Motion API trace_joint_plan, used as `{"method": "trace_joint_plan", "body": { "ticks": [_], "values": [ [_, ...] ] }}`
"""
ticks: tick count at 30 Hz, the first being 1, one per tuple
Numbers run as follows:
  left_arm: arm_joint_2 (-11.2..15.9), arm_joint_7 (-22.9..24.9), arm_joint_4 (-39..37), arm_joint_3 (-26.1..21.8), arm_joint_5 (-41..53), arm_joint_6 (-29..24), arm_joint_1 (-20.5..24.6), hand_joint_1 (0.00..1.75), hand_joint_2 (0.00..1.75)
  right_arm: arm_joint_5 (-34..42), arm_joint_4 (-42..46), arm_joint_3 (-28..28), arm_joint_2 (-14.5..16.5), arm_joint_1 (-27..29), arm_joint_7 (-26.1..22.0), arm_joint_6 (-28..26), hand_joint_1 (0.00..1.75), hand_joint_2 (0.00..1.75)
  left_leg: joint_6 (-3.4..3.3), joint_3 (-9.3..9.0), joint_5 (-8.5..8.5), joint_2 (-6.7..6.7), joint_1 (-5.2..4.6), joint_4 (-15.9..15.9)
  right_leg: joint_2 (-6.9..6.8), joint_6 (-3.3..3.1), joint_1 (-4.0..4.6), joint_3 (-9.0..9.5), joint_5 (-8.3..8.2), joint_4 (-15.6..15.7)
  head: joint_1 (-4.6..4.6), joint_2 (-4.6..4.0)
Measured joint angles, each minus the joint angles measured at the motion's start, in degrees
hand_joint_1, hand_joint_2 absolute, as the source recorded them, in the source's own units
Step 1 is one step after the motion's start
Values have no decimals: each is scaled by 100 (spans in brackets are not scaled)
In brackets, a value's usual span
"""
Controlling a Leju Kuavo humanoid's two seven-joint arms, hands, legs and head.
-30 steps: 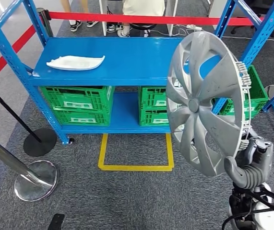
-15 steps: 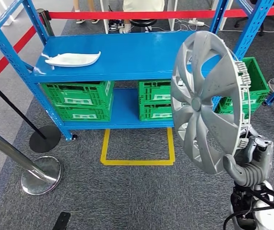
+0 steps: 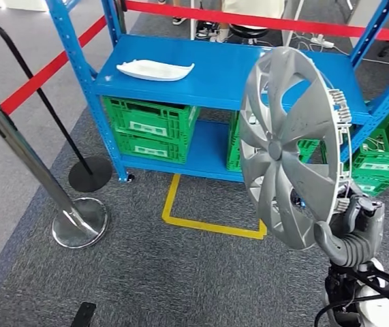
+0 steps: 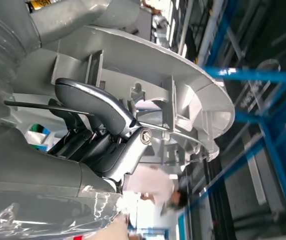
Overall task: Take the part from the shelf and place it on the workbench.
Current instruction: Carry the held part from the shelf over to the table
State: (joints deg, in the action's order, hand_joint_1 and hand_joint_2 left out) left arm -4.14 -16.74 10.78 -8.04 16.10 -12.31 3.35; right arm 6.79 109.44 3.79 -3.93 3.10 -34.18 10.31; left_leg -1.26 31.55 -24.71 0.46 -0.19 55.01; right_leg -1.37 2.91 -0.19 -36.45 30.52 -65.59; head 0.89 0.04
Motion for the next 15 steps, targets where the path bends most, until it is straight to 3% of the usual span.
{"method": "trace_joint_plan", "body": {
  "ticks": [2, 3, 4, 5, 7, 9, 11, 13, 15],
  "values": [
    [-1, 3, 0, -1, -7, -7, -10, 0, 175, -15, -1, -1, 1, 25, -1, -11, 175, 175, -24, 37, 32, -152, -11, 6, 105, -1, 4, -303, 294, -732, -8, 0],
    [-5, 2, 0, -1, -8, -23, -21, 0, 175, -26, -1, -1, 2, 42, -1, -19, 175, 175, -25, 48, 44, -234, -15, 11, 118, -7, 6, -348, 296, -863, -9, 0],
    [-9, 1, 0, -1, -7, -48, -32, 0, 175, -38, -1, -1, 2, 60, -1, -25, 175, 175, -18, 53, 54, -324, -16, 17, 132, -20, 6, -277, 183, -748, -8, 0],
    [-15, -2, 0, -1, -5, -77, -40, 0, 175, -47, 0, -1, 2, 73, -1, -29, 175, 175, -9, 55, 61, -410, -15, 25, 171, -35, 2, -104, -8, -422, -10, 0],
    [-27, -6, 0, -1, -2, -121, -39, 0, 175, -56, 2, -1, 2, 89, -4, -34, 175, 175, 23, 77, 76, -565, -16, 50, 443, -60, -35, 301, -312, 386, -8, 0],
    [-33, -10, 0, -1, -1, -141, -28, 0, 175, -59, 10, -2, 2, 105, -10, -38, 175, 175, 84, 163, 114, -697, -9, 82, 662, -72, -67, 475, -367, 753, -1, 0],
    [-31, -11, 0, -1, 0, -146, -39, 0, 175, -64, 16, -3, 2, 116, -12, -41, 175, 175, 161, 260, 159, -811, 14, 101, 592, -104, -66, 464, -373, 767, 1, 0],
    [-31, -15, 0, -1, 1, -152, -64, 0, 175, -67, 19, -3, 4, 120, -12, -43, 175, 175, 231, 353, 72, -628, 3, 225, 449, -164, -73, 452, -403, 784, 33, 0],
    [-44, -31, 0, 0, 9, -180, -58, 0, 175, -72, 28, -4, 7, 130, -20, -43, 175, 175, 293, 606, -255, -280, -4, 761, 280, -211, -74, 452, -419, 798, 87, 0]
  ]
}}
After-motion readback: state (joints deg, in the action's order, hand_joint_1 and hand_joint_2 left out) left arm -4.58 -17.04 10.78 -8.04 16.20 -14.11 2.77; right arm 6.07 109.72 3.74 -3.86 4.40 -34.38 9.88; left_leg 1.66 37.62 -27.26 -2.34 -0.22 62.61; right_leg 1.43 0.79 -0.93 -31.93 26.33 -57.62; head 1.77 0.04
